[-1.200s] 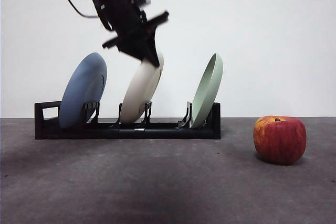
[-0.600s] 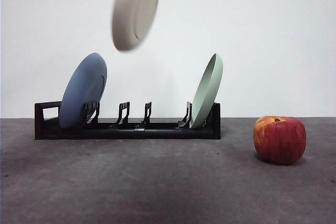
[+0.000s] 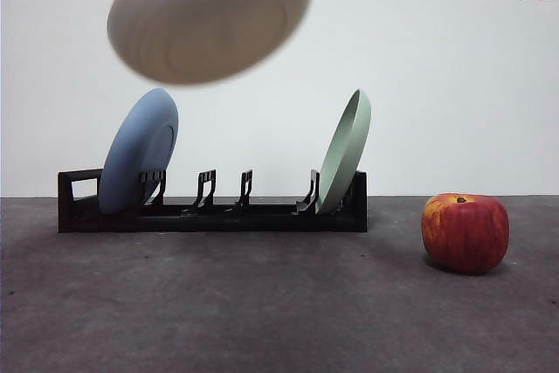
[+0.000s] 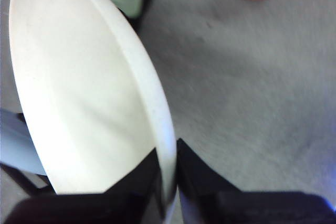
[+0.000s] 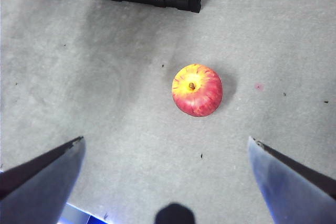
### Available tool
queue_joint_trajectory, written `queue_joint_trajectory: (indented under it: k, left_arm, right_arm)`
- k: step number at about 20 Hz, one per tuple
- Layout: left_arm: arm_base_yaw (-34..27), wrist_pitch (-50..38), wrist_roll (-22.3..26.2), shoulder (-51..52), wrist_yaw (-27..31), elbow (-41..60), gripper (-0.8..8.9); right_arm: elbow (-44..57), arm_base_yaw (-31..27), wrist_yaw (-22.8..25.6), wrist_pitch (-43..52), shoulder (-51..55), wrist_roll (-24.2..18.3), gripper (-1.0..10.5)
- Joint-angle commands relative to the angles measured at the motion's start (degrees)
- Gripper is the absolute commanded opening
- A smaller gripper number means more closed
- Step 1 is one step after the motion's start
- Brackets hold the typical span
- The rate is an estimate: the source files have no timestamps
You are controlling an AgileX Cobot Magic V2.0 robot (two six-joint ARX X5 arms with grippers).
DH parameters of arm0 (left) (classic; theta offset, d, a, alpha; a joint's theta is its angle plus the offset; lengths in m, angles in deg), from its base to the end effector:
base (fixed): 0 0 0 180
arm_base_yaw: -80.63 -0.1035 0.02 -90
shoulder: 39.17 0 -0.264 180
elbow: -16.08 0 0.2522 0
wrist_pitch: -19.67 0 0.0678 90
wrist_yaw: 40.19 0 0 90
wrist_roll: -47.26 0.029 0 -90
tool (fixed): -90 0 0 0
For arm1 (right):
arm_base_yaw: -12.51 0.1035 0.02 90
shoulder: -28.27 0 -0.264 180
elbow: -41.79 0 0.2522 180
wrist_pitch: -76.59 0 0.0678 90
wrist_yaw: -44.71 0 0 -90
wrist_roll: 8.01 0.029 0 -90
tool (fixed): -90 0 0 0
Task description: Take the yellow plate from the plate rack,put the plate on the table,take the apple from the table,put the apple in the plate
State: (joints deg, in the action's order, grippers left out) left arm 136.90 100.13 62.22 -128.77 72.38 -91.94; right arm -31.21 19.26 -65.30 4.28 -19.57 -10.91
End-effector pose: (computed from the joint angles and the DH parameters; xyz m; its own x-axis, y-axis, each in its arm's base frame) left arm 0.1768 -0.2448 0.3636 0.5596 -0.1469 -0.8156 0.7720 0.4503 0.4486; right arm 0.1336 0.0258 0.3367 0.5944 0.4149 -0.6889 -0.3779 0.9002 0.2161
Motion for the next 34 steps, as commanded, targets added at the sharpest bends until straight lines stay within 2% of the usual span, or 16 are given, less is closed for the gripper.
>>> queue_joint_trajectory:
  k: [1, 5, 10, 12, 15, 19, 22, 26, 27, 29, 30, 34]
  left_arm:
    - [2.29, -4.46, -1.84, -0.31, 1.31, 9.55, -0.05]
    - [5.81, -14.43, -2.73, -0.46, 2.82, 22.32, -0.05]
    - [9.49, -21.62, -2.38, -1.77, 3.3, 30.45, -0.05]
    - [10.6, -21.73, -1.36, -4.26, 6.12, 30.86, -0.05]
    - [12.17, -22.88, 0.13, -8.7, 7.48, 30.86, -0.05]
    - [13.88, -24.5, -1.25, -13.35, 10.54, 30.86, -0.06]
    - [14.08, -25.68, -3.13, -14.49, 8.83, 30.86, -0.03]
    - [13.77, -25.68, -5.11, -14.47, 2.4, 30.86, 0.1]
    - [13.62, -25.68, -5.68, -14.47, 2.27, 30.84, 0.3]
    - [13.31, -25.86, -5.75, -14.47, 2.29, 30.82, 1.71]
    - [13.07, -25.88, -5.77, -14.45, 2.32, 30.71, 1.96]
    - [12.2, -24.17, -6.49, -14.05, 2.34, 29.11, 1.97]
  right_arm:
    - [-0.28, -0.02, -0.2, 0.26, 0.0, -0.35, 6.6]
    - [-0.28, -0.02, -0.17, 0.39, 0.0, -0.33, 6.6]
    - [-0.28, -0.02, -0.17, 1.01, -0.02, -0.28, 6.6]
    - [-0.28, -0.02, -0.2, 1.38, -0.02, -0.11, 6.6]
    - [-0.28, -0.02, -0.2, 1.51, -0.02, -0.11, 6.6]
    - [-0.28, -0.02, -0.17, 1.53, -0.02, -0.13, 6.6]
    - [-0.28, -0.02, -0.17, 1.51, -0.02, -0.13, 6.6]
    - [-0.28, -0.02, -0.17, 1.53, -0.02, -0.13, 6.6]
    - [-0.28, -0.02, -0.17, 1.53, -0.02, -0.13, 6.6]
    - [-0.28, -0.02, -0.17, 1.46, -0.02, -0.11, 6.6]
    - [-0.28, -0.02, -0.17, 1.42, -0.02, -0.13, 6.6]
    - [-0.28, -0.02, -0.17, 1.42, -0.02, -0.13, 6.6]
